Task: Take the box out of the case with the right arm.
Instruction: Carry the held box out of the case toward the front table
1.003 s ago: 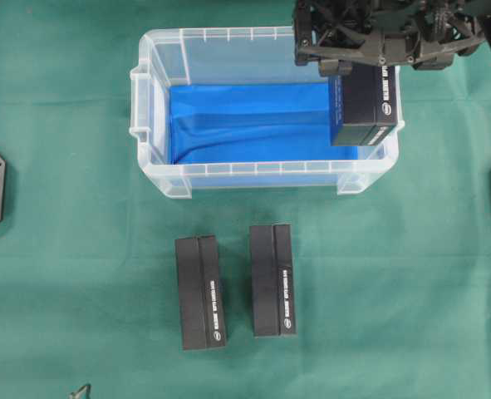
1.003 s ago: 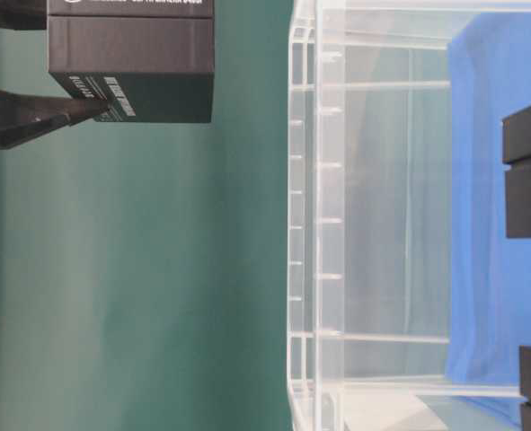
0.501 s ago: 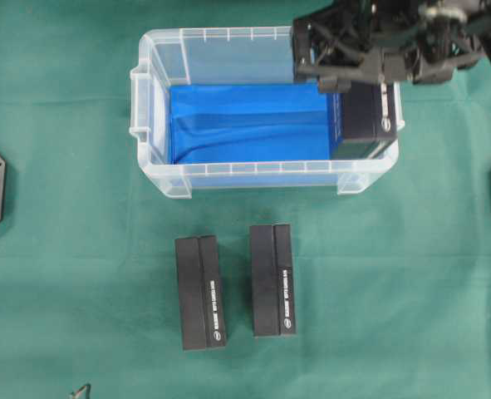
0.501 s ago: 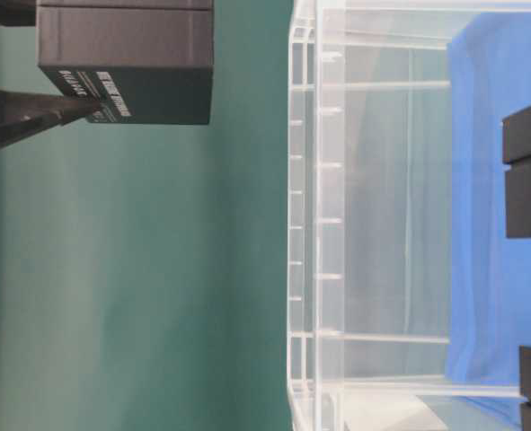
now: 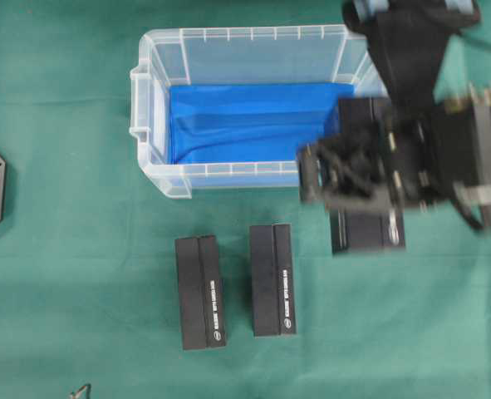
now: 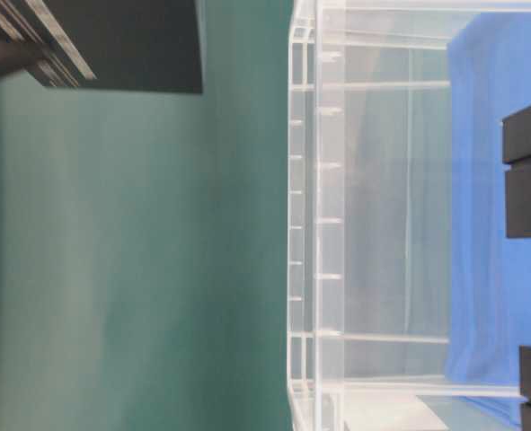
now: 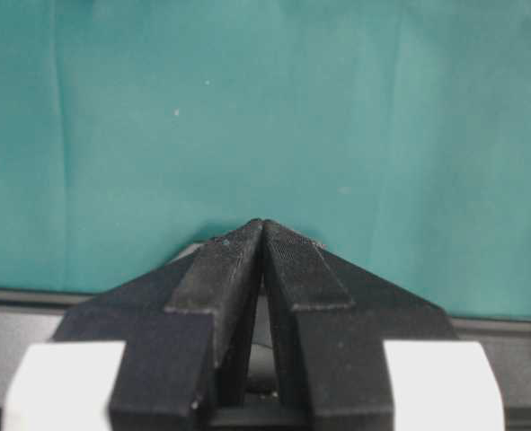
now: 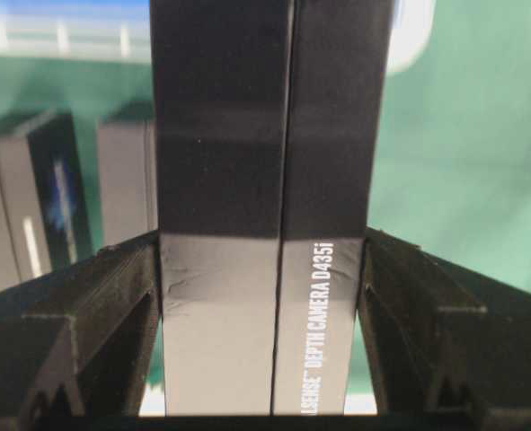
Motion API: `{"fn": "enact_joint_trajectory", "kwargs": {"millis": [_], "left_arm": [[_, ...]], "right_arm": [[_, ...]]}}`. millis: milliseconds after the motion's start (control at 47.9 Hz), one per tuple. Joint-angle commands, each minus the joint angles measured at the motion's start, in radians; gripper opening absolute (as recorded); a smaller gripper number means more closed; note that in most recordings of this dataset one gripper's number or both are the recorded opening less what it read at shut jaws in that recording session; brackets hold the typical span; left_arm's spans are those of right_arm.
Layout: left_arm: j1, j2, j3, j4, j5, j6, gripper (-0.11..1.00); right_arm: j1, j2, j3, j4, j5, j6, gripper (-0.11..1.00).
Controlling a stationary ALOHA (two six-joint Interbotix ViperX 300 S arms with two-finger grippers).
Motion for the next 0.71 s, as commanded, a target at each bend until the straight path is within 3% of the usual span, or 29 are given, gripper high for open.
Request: {"fn": "enact_joint_trajectory", "kwargs": {"millis": [0, 251, 690], "left_arm": [[0.003, 0.002, -0.023, 0.003, -0.005, 0.002, 0.02], [0.003, 0.002, -0.025, 0.002, -0.005, 0.002, 0.02], [0.003, 0.003, -0.023, 0.002, -0.006, 0.002, 0.02]], "right_arm": [[0.054, -0.011, -0.031, -0.003, 0.005, 0.032, 0.64], [0.170, 0.018, -0.072, 0.008, 0.006, 0.137, 0.64], [0.172, 0.028, -0.075, 0.008, 0.026, 0.140, 0.64]]}}
